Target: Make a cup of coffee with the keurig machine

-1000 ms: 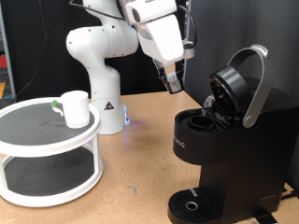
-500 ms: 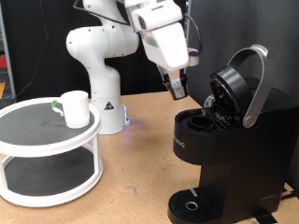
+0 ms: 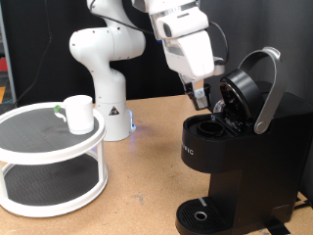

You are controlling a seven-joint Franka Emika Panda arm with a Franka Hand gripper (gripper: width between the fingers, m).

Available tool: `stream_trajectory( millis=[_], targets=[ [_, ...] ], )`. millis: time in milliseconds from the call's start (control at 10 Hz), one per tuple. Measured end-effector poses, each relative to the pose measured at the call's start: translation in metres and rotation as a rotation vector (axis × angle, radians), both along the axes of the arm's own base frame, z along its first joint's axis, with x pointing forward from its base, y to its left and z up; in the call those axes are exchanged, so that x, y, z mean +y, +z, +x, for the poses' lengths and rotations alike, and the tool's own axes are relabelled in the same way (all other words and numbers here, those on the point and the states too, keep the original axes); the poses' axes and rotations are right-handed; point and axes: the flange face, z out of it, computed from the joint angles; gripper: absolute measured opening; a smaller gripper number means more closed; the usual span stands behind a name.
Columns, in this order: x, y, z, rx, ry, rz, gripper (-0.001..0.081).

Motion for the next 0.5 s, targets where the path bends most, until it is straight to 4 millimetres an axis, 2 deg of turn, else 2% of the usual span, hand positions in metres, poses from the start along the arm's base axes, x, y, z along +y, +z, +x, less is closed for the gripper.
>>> stream_trajectory(
  millis=[500],
  targets=[
    [0.02,-0.022,0.008,-0.002,-0.004,-0.046,0.0464]
  ],
)
